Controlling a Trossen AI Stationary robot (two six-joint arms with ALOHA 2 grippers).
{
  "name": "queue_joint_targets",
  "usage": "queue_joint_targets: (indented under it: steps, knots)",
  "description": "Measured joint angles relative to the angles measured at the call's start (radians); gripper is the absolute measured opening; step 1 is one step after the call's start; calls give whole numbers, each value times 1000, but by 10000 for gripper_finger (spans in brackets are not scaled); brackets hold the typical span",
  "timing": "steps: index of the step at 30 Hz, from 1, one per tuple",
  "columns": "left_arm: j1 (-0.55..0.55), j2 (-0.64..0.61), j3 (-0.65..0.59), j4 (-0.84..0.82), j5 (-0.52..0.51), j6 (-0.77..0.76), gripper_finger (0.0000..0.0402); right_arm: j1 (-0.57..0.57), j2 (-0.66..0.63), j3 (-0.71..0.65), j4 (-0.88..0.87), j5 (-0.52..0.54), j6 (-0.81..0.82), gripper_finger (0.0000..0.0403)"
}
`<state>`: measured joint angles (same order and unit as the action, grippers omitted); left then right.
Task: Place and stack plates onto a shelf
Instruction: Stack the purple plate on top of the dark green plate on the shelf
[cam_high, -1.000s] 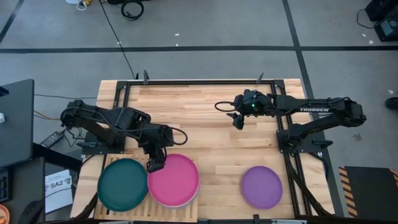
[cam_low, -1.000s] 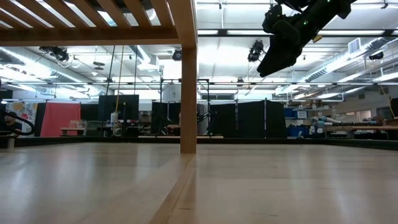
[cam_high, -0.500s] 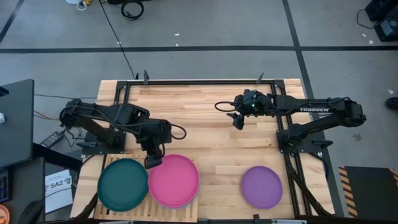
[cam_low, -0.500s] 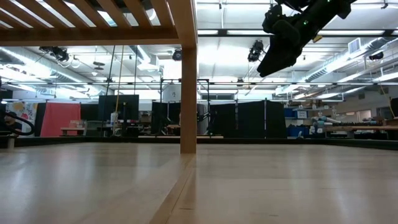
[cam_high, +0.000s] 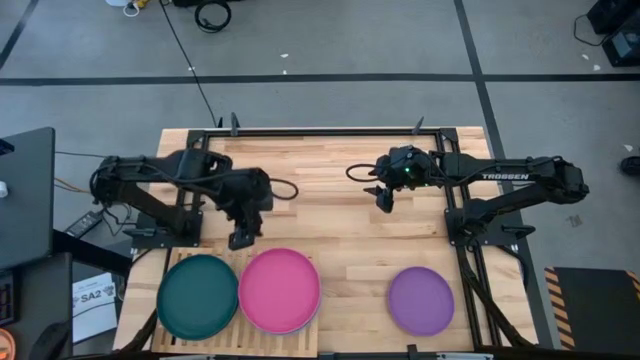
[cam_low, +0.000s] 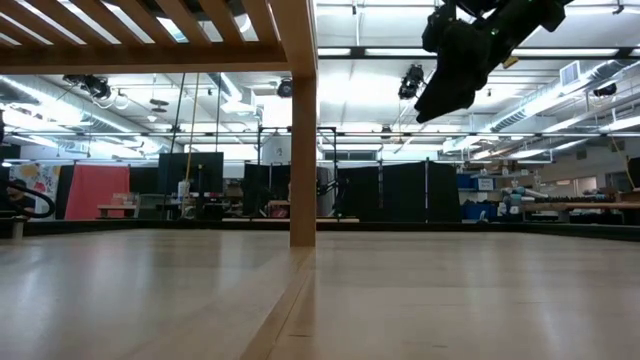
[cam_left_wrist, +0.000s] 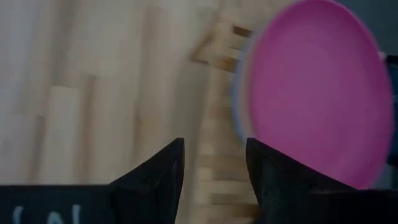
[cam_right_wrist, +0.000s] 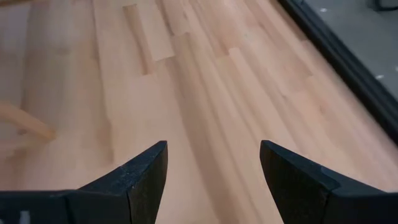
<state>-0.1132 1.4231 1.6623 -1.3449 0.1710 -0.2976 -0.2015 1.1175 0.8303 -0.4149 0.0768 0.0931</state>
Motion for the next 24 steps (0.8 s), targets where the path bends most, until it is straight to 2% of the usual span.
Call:
queue_joint_targets:
  steps: [6, 12, 17, 24]
  knots:
    - [107, 4, 0, 5, -45, 168, 176, 37, 0, 0, -9, -66, 92, 261]
    - [229, -8, -1, 5, -48, 347, 176, 150, 0, 0, -74, -100, 118, 261]
    - [308, -43, -1, 8, -45, 371, 176, 265, 0, -2, -218, -97, 234, 261]
    - [340, -109, -1, 12, -44, 389, 176, 434, 0, -90, -232, -96, 399, 261]
